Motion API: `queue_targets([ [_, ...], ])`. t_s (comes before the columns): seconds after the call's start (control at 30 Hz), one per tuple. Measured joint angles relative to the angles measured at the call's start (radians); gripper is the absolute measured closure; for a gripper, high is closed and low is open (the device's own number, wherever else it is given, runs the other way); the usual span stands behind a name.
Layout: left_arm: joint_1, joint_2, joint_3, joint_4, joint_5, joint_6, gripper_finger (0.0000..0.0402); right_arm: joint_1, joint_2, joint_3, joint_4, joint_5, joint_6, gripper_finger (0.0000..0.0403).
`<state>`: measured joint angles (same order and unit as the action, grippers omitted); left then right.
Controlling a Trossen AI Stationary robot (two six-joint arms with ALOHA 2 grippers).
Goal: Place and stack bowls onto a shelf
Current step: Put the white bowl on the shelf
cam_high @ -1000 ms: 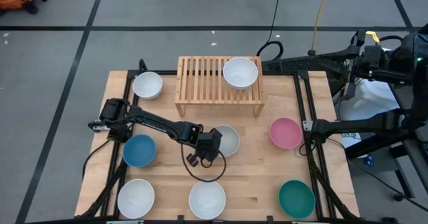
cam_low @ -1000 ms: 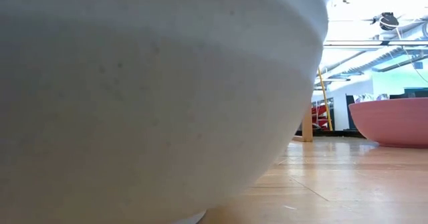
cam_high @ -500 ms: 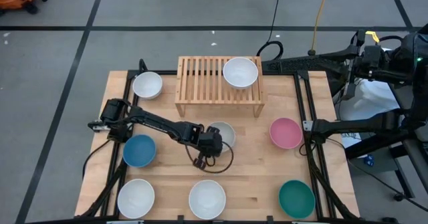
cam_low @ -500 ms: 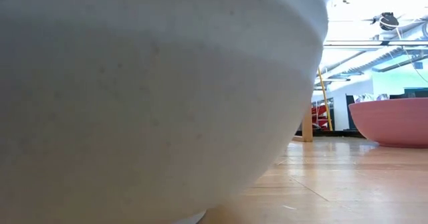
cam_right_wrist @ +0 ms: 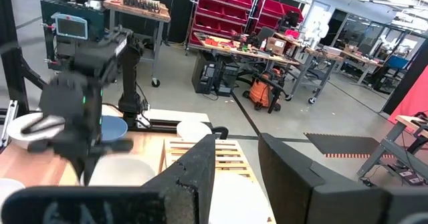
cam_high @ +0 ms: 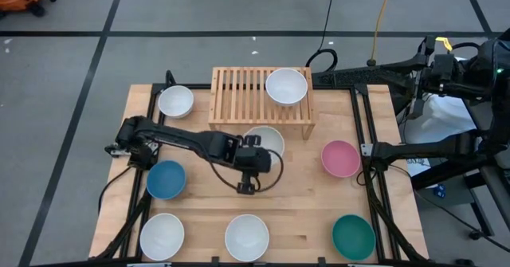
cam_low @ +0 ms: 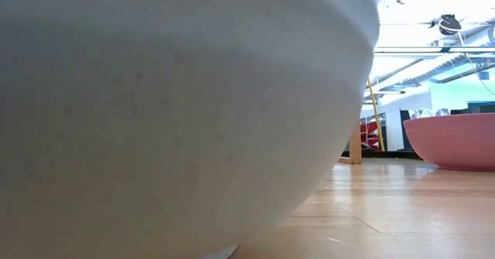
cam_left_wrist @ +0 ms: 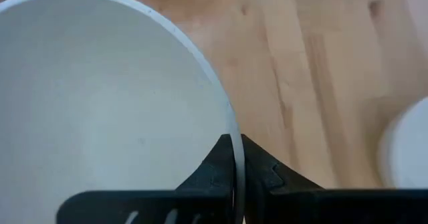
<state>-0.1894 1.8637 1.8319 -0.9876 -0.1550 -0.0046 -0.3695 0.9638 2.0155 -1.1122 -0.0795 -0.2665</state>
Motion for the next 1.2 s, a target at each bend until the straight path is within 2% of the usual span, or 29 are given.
queue_targets([
  [0.13,0.011,-0.001,0.189,-0.157,-0.086,-0.053,0.0396,0.000,0.000,0.000,0.000,0.000,0.000,0.0293],
  [0.23,0.034,-0.002,0.285,-0.244,-0.163,-0.093,0.0396,0.000,0.000,0.000,0.000,0.000,0.000,0.0293],
  [0.47,0.172,-0.002,0.379,-0.431,-0.188,-0.262,0.0396,0.000,0.000,0.000,0.000,0.000,0.000,0.0293],
  [0.83,0.428,0.001,0.379,-0.446,-0.035,-0.124,0.0396,0.000,0.000,0.000,0.000,0.000,0.000,0.0293],
  [1.07,0.519,0.016,0.379,-0.320,0.076,-0.034,0.0396,0.000,0.000,0.000,0.000,0.000,0.000,0.0293],
  [1.2,0.546,0.049,0.370,-0.333,0.081,-0.003,0.0396,0.000,0.000,0.000,0.000,0.000,0.000,0.0293],
])
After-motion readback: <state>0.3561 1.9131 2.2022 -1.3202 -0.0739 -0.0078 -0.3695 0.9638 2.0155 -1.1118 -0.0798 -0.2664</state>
